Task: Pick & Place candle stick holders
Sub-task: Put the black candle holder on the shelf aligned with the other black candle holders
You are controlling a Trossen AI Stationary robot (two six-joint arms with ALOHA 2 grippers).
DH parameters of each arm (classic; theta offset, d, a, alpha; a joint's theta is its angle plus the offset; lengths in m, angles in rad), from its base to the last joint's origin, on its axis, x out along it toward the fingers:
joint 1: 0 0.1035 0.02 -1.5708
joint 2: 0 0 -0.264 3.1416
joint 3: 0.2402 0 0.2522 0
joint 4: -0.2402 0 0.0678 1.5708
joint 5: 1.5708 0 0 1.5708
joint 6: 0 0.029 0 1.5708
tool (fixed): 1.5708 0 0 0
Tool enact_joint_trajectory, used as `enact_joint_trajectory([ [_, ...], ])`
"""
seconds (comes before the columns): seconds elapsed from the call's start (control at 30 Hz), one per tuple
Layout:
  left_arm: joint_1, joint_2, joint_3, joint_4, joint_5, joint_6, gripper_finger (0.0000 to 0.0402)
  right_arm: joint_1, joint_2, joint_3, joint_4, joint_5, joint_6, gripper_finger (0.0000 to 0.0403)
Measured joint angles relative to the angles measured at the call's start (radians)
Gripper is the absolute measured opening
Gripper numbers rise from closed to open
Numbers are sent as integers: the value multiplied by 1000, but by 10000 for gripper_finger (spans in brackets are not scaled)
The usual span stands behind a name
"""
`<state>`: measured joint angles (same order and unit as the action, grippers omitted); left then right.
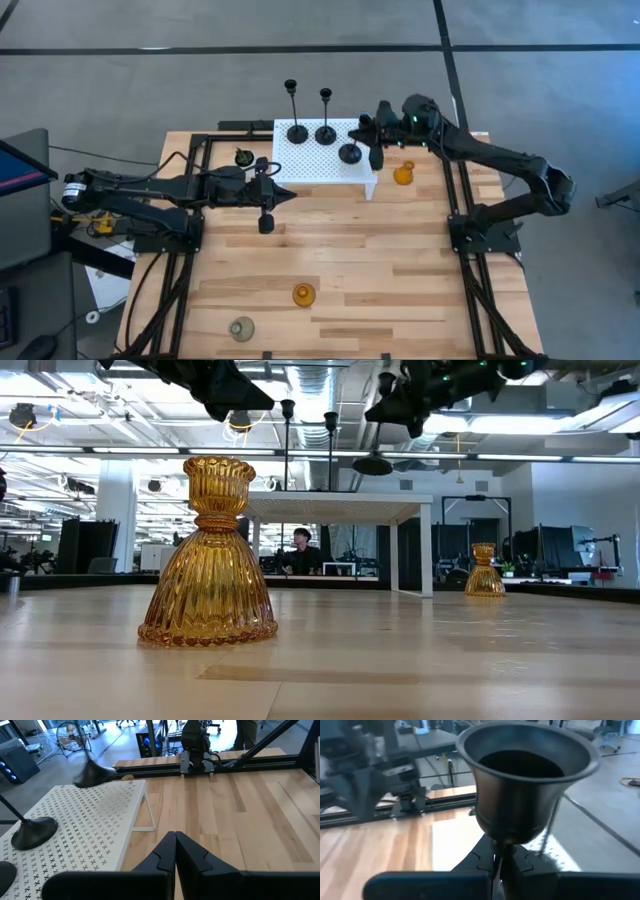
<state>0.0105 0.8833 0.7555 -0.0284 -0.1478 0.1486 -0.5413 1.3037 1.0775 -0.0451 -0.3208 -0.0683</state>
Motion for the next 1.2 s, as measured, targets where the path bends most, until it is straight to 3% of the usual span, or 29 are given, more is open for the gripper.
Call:
enact_joint_trajectory([
  [0.37,0,0,0,0,0,0,8,-89,194,206,-145,-1,-63,0],
  [0.7,0,0,0,-1,0,1,8,-177,258,213,-136,-1,-63,0],
  [1.2,0,0,0,-1,0,3,8,-194,257,213,-123,4,-73,0],
])
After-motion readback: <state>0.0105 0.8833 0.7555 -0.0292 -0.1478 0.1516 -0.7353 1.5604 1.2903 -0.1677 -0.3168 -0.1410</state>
